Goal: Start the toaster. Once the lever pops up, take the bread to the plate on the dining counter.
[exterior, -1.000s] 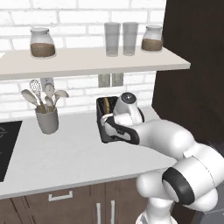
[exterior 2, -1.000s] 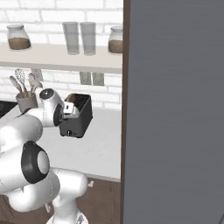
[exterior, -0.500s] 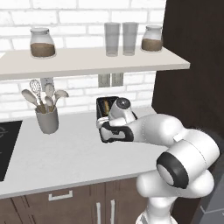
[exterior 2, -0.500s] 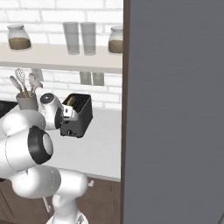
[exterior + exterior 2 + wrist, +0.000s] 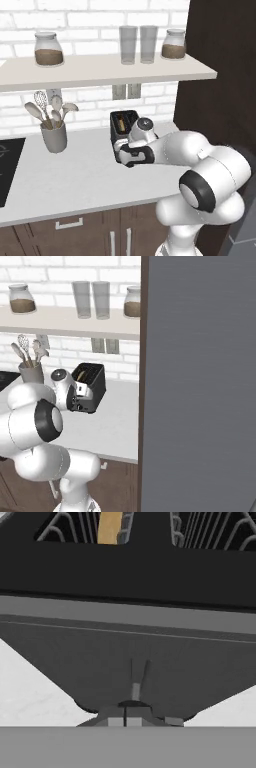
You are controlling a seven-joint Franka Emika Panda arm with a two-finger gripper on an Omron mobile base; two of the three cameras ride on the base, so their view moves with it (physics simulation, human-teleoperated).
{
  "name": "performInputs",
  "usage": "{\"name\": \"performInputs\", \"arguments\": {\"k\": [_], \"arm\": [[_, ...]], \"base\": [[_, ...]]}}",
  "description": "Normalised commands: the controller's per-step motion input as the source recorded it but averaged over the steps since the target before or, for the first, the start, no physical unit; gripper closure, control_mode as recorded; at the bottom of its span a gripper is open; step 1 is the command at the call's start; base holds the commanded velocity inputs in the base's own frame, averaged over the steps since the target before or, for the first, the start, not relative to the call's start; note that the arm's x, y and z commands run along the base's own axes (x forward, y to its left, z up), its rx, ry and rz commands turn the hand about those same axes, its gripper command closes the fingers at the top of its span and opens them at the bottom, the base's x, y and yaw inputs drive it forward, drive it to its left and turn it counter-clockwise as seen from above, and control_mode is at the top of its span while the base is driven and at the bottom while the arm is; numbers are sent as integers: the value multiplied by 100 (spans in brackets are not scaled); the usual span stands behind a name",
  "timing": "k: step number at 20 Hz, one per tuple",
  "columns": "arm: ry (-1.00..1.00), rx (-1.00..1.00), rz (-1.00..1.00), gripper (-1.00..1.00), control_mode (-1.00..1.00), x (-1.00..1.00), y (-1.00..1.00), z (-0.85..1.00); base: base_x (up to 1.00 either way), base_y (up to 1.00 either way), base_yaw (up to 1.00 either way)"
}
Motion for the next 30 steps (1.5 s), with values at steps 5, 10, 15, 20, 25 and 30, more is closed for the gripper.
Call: {"name": "performInputs", "arguments": {"k": [5, 10, 15, 20, 25, 30], "arm": [[-1, -1, 0, 100, -100, -14, -31, -88], [-3, 2, -1, 100, -100, -35, -5, -9], [0, 0, -5, 100, -100, -23, -2, 71], [2, 0, -6, 100, -100, 0, 0, 91], [20, 0, -1, -100, -100, 0, 0, 92], [15, 0, 0, -100, -100, 0, 0, 42]], "base": [[0, 0, 0], [0, 0, 0], [0, 0, 0], [0, 0, 0], [0, 0, 0], [0, 0, 0]]}}
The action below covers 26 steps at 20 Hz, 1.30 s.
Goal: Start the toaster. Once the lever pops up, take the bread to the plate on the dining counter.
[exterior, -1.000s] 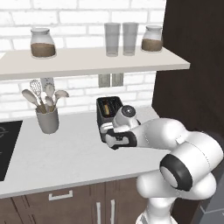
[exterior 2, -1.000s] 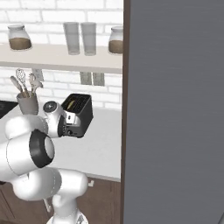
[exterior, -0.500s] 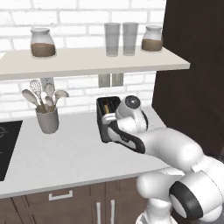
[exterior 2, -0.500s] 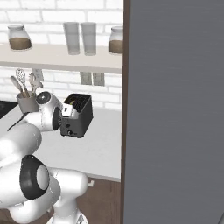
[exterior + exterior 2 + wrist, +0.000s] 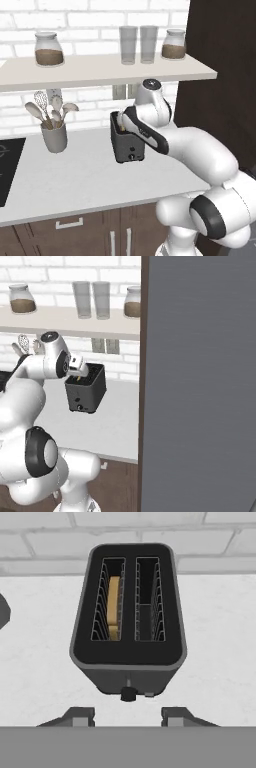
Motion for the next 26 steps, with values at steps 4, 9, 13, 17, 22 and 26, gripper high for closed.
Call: {"name": "performInputs", "arguments": {"k": [4, 9, 13, 17, 22, 26], "arm": [[-12, 0, 0, -100, -100, -4, 1, -4], [-8, 0, 0, -100, -100, 0, 2, -8], [0, 0, 0, -100, -100, 0, 0, -2], [0, 0, 0, -100, -100, 0, 0, 0], [0, 0, 0, -100, -100, 0, 0, 0], [0, 0, 0, -100, -100, 0, 0, 0]], "base": [[0, 0, 0], [0, 0, 0], [0, 0, 0], [0, 0, 0], [0, 0, 0], [0, 0, 0]]}}
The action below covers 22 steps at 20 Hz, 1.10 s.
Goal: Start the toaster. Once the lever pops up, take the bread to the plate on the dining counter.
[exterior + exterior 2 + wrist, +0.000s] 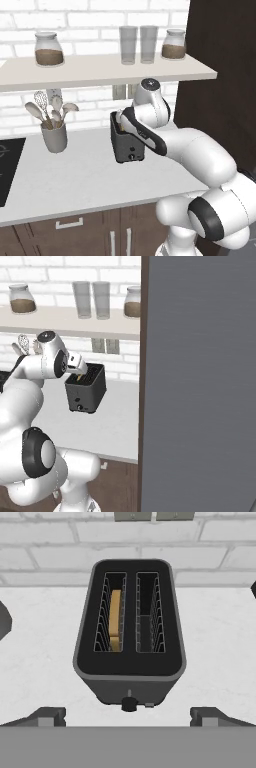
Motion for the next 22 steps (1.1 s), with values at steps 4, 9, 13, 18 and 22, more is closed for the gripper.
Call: {"name": "performInputs", "arguments": {"k": [4, 9, 13, 18, 22], "arm": [[0, 0, 0, -100, -100, 0, 0, 0], [0, 0, 0, -100, -100, 0, 0, 0], [0, 0, 0, -100, -100, 0, 0, 0], [0, 0, 0, -100, -100, 0, 0, 0], [0, 0, 0, -100, -100, 0, 0, 0]], "base": [[0, 0, 0], [0, 0, 0], [0, 0, 0], [0, 0, 0], [0, 0, 0]]}}
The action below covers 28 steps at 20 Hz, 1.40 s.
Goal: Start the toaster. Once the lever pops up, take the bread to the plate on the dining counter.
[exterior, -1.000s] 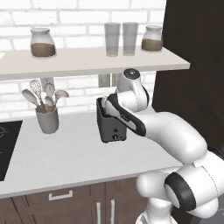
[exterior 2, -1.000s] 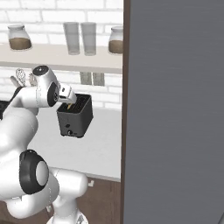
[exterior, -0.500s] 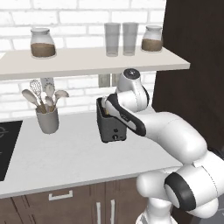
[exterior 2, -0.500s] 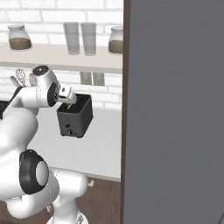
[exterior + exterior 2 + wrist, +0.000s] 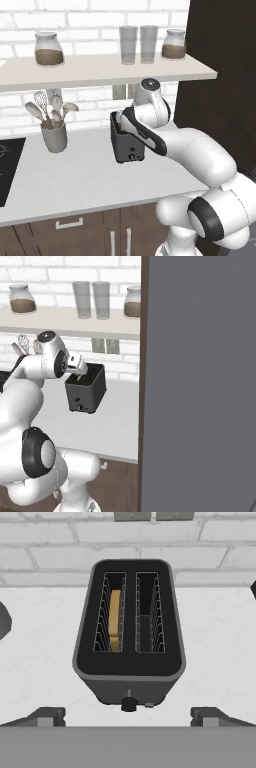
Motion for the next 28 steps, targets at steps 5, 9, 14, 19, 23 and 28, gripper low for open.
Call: {"name": "performInputs", "arguments": {"k": [5, 9, 14, 19, 23, 28], "arm": [[0, 0, 0, -100, -100, 0, 0, 0], [0, 0, 0, -100, -100, 0, 0, 0], [0, 0, 0, -100, -100, 0, 0, 0], [0, 0, 0, -100, -100, 0, 0, 0], [0, 0, 0, -100, -100, 0, 0, 0], [0, 0, 0, -100, -100, 0, 0, 0]], "base": [[0, 0, 0], [0, 0, 0], [0, 0, 0], [0, 0, 0], [0, 0, 0], [0, 0, 0]]}}
